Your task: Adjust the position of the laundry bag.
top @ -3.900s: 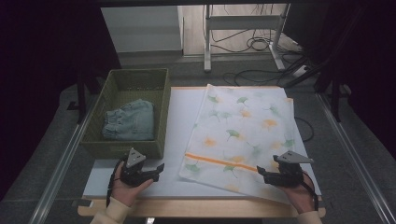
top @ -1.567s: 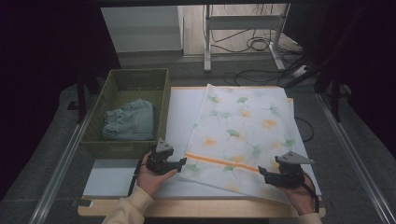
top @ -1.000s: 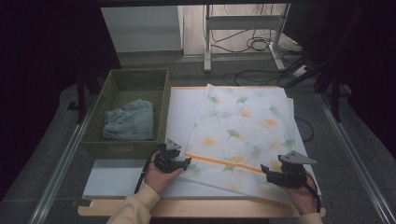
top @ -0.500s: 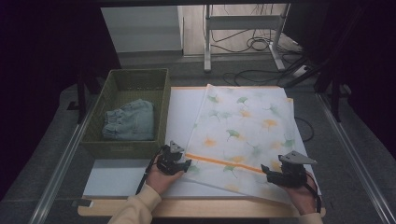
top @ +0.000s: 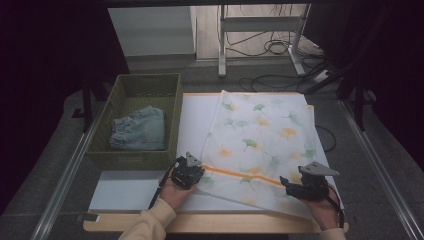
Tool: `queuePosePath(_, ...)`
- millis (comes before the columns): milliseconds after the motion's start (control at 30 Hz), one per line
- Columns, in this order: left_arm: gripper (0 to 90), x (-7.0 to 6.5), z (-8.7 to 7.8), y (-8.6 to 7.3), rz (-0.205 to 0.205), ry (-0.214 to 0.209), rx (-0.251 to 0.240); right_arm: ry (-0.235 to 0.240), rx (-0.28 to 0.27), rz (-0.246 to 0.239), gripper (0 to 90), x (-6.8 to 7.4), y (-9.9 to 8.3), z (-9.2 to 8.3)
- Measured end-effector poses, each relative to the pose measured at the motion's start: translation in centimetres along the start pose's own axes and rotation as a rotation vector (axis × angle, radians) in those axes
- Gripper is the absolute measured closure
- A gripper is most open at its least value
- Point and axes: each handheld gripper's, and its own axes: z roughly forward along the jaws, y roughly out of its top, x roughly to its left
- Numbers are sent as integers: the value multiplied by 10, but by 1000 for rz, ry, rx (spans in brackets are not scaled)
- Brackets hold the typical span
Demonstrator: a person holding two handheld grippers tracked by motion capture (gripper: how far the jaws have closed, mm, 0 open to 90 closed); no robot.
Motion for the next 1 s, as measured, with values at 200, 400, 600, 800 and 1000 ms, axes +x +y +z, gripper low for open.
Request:
queuePosePath(200, 874, 1, 0, 0, -2, -3, -3, -10, 3, 6, 225, -2, 0, 0)
queuePosePath(400, 876, 3, -3, 0, -17, -15, -8, -16, 2, 9, 226, -3, -1, -1)
queuePosePath(600, 877, 5, -6, -1, -41, -34, -21, -19, 3, 11, 226, -4, -1, -2)
queuePosePath(800, 880, 8, -12, -2, -66, -52, -36, -21, 4, 12, 226, -5, -2, -1)
queuePosePath(1000, 881, 11, -18, -5, -62, -43, -44, -23, 7, 15, 226, -6, -2, -2)
